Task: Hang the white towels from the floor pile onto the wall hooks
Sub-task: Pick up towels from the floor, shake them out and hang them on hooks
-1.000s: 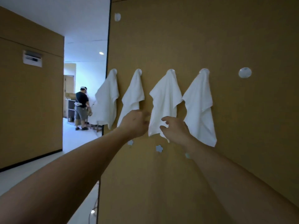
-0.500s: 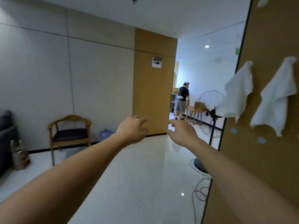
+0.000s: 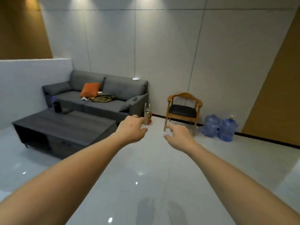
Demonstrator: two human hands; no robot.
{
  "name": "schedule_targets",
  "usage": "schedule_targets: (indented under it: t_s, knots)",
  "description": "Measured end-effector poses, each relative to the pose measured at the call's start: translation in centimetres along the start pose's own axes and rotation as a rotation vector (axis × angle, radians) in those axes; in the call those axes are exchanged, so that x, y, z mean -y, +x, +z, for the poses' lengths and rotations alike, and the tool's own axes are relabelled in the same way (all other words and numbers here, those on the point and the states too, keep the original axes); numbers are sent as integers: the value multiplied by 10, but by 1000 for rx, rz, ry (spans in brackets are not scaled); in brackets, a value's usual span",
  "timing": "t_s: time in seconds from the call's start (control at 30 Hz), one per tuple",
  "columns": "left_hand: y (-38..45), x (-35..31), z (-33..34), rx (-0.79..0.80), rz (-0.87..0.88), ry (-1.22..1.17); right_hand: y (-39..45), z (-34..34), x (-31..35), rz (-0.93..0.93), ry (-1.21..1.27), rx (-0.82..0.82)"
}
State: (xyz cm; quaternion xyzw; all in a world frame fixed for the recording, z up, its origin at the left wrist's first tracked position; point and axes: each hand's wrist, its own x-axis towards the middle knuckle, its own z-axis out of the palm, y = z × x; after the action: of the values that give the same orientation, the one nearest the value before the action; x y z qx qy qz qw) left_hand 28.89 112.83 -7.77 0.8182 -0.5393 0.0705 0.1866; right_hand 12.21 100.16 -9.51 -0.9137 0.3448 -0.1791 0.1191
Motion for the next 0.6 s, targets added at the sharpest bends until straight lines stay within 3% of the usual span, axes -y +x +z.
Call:
schedule_targets:
  t_s: [0.33,0.6]
  knots:
    - [-26,240,-6,-26,-529,69,158,169,175,-389,116,291]
    - [-82,357,-18,-52,-947,95,222,269,303,-685,194,542]
